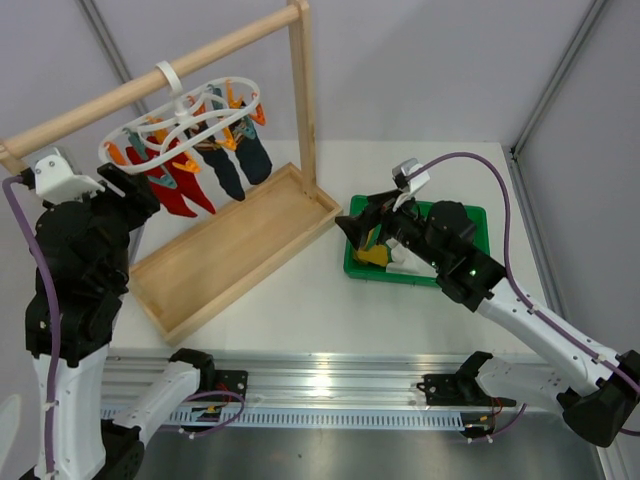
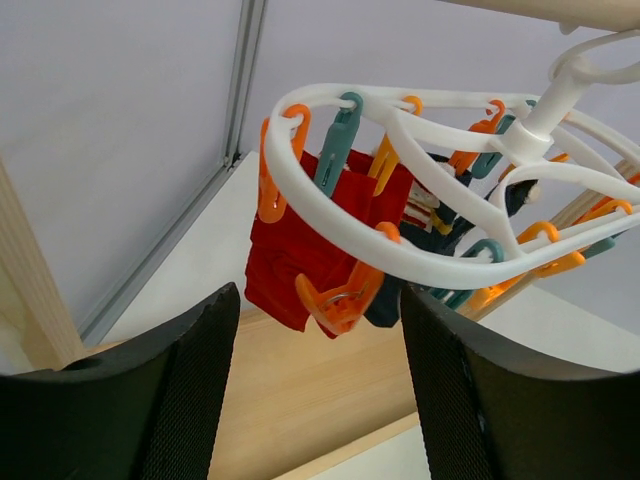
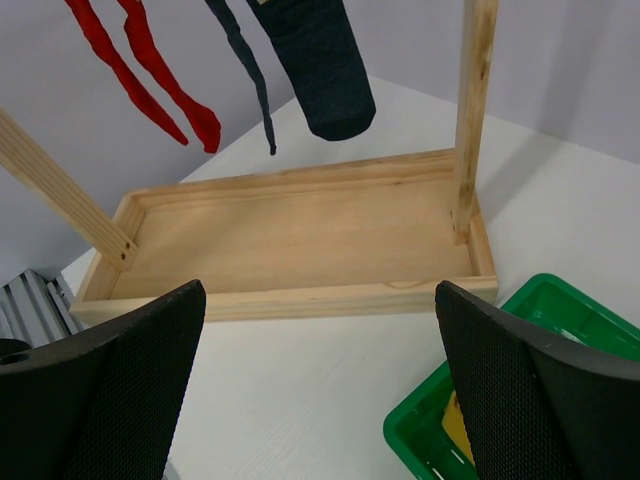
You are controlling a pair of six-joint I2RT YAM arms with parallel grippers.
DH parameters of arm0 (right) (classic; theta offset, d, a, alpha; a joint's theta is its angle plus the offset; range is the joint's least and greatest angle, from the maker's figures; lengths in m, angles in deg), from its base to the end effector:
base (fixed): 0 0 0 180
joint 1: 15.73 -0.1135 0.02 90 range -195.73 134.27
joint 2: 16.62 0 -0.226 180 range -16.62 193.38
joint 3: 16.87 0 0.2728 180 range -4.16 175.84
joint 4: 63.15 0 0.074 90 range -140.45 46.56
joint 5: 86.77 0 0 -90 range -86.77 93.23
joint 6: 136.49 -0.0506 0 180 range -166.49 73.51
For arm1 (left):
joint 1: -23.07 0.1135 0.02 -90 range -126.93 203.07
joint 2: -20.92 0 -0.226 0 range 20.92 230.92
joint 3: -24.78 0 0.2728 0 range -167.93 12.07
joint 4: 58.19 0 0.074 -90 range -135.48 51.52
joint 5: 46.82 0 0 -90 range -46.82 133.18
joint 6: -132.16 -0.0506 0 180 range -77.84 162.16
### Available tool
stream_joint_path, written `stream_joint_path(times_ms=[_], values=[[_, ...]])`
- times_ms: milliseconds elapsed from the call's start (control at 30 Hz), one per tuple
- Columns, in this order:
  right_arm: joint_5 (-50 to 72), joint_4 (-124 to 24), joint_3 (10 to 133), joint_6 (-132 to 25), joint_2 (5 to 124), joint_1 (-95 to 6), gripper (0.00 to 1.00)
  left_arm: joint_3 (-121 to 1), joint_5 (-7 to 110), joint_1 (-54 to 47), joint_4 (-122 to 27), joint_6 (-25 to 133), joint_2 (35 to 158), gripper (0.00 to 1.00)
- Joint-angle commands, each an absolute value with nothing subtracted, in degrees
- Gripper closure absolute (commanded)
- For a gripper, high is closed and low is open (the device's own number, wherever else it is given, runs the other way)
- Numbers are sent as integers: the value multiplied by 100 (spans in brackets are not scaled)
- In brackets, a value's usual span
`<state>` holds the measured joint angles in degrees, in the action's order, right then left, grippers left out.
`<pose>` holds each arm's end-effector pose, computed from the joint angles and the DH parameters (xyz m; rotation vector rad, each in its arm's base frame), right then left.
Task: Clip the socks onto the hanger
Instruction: Open the clamp at the hanger.
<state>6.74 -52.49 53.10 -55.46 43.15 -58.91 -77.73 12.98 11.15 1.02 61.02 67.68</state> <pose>0.2161 0.2070 0.3561 -0.5267 1.5432 0.7555 0.1385 -0.0032 0.4965 -0.4940 1.5460 0.0162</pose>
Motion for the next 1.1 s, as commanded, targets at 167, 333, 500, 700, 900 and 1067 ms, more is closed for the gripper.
stream_joint_path(times_ms=[167, 333, 500, 700, 900, 1067], values=[[648, -5510, 5279, -5519, 4201, -5906, 1, -8065, 1497, 1147, -206, 6080, 7110, 33], [631, -5519, 5271, -5493, 4201, -5906, 0, -8127, 1277, 1138, -180, 6018, 7224, 34], [648, -5537, 5271, -5493, 4218, -5897, 1, -8075, 987, 1138, -241, 5957, 7242, 35], [675, -5545, 5253, -5511, 4227, -5888, 0, -7995, 785, 1138, -373, 5886, 7242, 37], [692, -5545, 5244, -5511, 4227, -5888, 1, -7890, 679, 1138, -531, 5798, 7198, 40], [710, -5554, 5236, -5519, 4236, -5888, 1, -7846, 635, 1138, -619, 5728, 7181, 40]])
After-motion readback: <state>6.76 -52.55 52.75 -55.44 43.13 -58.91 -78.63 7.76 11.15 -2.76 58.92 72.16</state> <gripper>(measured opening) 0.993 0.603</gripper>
